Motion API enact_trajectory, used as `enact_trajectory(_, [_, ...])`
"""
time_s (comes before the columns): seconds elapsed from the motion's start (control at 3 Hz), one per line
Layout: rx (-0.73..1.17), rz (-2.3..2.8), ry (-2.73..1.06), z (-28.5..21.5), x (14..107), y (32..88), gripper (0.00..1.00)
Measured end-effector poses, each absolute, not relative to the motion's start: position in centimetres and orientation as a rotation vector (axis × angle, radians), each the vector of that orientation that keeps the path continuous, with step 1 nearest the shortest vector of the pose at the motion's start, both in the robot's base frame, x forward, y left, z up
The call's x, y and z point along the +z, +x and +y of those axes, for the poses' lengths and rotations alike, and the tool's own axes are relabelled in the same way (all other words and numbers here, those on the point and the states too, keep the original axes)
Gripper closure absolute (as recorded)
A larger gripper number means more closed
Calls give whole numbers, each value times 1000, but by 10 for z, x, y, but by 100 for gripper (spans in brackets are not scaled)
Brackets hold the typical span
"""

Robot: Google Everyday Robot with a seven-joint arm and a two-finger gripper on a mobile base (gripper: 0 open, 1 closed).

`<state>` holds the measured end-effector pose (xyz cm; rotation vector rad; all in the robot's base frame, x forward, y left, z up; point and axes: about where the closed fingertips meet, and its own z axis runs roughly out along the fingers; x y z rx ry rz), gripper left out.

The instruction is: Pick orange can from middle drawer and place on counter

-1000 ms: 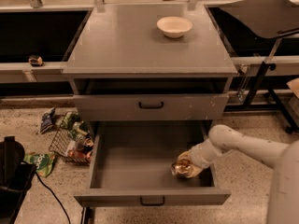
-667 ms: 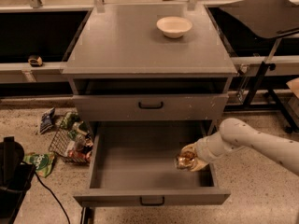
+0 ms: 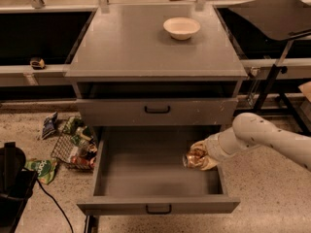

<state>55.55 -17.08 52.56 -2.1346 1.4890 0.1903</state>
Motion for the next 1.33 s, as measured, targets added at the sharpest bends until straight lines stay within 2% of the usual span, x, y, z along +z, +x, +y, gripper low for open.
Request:
enact_trajectory(0.33, [189, 1487, -2135, -171, 527, 556, 100])
enact_trajectory(1.33, [-56, 1296, -2097, -214, 698, 577, 100])
